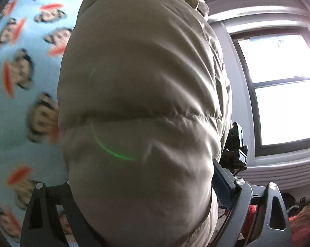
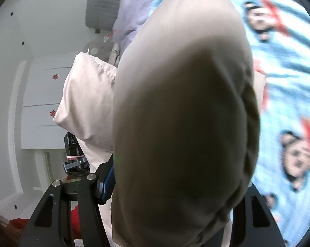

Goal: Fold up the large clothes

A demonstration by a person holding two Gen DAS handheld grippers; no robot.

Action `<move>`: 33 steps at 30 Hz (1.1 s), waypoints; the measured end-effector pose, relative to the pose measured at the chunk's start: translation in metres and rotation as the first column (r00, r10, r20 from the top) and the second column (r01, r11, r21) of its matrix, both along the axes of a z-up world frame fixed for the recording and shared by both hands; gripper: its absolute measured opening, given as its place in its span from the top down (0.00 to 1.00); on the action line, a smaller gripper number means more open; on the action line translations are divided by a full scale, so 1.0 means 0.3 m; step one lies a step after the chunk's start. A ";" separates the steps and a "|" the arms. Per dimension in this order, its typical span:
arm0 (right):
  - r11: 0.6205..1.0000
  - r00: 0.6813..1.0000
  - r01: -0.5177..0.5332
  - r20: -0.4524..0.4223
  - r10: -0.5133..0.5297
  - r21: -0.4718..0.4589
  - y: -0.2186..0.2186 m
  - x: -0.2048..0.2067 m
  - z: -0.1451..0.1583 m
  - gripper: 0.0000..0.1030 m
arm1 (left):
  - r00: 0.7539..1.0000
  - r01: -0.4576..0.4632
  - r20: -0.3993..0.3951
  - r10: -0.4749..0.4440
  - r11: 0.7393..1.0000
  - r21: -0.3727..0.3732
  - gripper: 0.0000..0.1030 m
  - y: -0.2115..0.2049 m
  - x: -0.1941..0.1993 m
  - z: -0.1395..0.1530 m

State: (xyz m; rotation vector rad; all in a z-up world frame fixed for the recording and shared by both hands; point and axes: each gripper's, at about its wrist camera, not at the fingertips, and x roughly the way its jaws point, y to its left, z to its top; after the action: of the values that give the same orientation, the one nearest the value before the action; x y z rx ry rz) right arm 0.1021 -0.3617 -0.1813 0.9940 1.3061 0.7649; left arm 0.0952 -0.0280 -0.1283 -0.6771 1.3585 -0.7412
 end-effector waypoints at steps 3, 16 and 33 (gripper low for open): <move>1.000 1.000 -0.003 0.008 0.003 -0.006 0.135 0.032 -0.010 0.38 | 1.000 -0.011 0.000 0.011 1.000 0.029 0.10 0.135 0.056 -0.013; 0.975 0.990 -0.023 -0.139 -0.009 -0.221 0.555 0.166 -0.197 0.25 | 0.969 -0.217 -0.057 0.242 0.936 0.278 0.06 0.424 0.117 -0.234; 0.825 0.988 -0.132 -0.009 0.152 -0.550 0.537 -0.179 -0.011 0.97 | 0.958 -0.079 0.270 -0.095 0.818 0.570 0.34 0.086 0.372 -0.053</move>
State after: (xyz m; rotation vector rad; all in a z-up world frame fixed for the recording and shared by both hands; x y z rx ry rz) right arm 0.0485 -0.2005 -0.1845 0.4179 1.4670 0.4642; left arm 0.2069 -0.0021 -0.1442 -0.0696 1.2240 -0.3727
